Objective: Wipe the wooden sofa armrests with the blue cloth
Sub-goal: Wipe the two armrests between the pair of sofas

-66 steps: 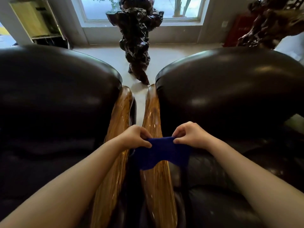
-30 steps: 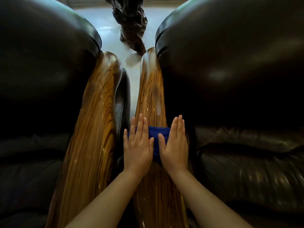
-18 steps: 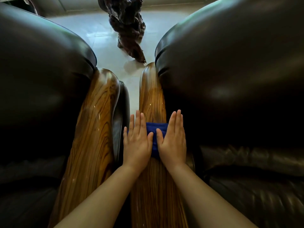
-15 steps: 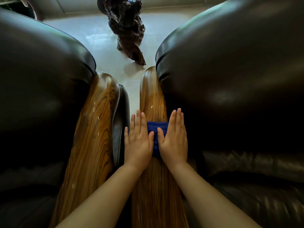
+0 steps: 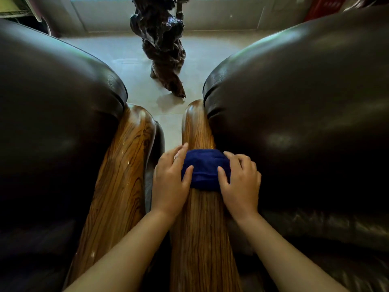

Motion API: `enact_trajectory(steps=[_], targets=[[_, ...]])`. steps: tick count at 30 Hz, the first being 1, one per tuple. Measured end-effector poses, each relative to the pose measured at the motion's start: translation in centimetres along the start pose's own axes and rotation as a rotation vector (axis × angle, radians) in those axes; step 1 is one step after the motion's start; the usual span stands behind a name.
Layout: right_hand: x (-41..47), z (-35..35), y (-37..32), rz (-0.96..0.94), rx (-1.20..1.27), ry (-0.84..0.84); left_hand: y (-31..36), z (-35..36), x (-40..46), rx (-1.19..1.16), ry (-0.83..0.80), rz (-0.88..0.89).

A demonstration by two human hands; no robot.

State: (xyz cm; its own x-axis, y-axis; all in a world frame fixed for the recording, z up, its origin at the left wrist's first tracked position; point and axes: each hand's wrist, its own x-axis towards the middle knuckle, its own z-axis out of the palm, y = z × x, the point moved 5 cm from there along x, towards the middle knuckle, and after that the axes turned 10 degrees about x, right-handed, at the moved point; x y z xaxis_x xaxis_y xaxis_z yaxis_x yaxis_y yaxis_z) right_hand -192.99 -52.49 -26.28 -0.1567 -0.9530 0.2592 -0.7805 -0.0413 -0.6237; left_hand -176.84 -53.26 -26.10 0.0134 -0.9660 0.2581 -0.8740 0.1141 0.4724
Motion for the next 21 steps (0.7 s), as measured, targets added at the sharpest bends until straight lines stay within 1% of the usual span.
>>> enact_trajectory(steps=[1, 3, 6, 9, 13, 16, 18, 21], targets=[[-0.2, 0.0, 0.4, -0.022, 0.054, -0.075, -0.1, -0.3, -0.4, -0.014, -0.024, 0.040], [0.2, 0.1, 0.9, -0.018, 0.146, -0.227, -0.3, -0.3, -0.4, -0.044, -0.135, 0.059], [1.3, 0.3, 0.8, -0.005, 0.171, -0.374, -0.2, -0.3, 0.7, -0.051, -0.244, 0.078], [1.4, 0.7, 0.8, -0.006, 0.130, -0.423, -0.3, 0.1, 1.6, -0.029, -0.366, 0.096], [1.9, 1.4, 0.3, 0.070, 0.195, -0.397, -0.5, 1.0, 2.7, -0.019, -0.491, 0.091], [2.5, 1.9, -0.2, 0.081, 0.180, -0.396, -0.6, 1.7, 3.4, -0.033, -0.493, 0.078], [3.0, 2.0, -0.6, 0.099, 0.167, -0.383, -0.4, 1.8, 3.7, -0.053, -0.434, 0.049], [3.6, 1.8, -1.5, 0.120, 0.105, -0.361, 0.3, 1.3, 3.8, -0.012, -0.350, 0.030]])
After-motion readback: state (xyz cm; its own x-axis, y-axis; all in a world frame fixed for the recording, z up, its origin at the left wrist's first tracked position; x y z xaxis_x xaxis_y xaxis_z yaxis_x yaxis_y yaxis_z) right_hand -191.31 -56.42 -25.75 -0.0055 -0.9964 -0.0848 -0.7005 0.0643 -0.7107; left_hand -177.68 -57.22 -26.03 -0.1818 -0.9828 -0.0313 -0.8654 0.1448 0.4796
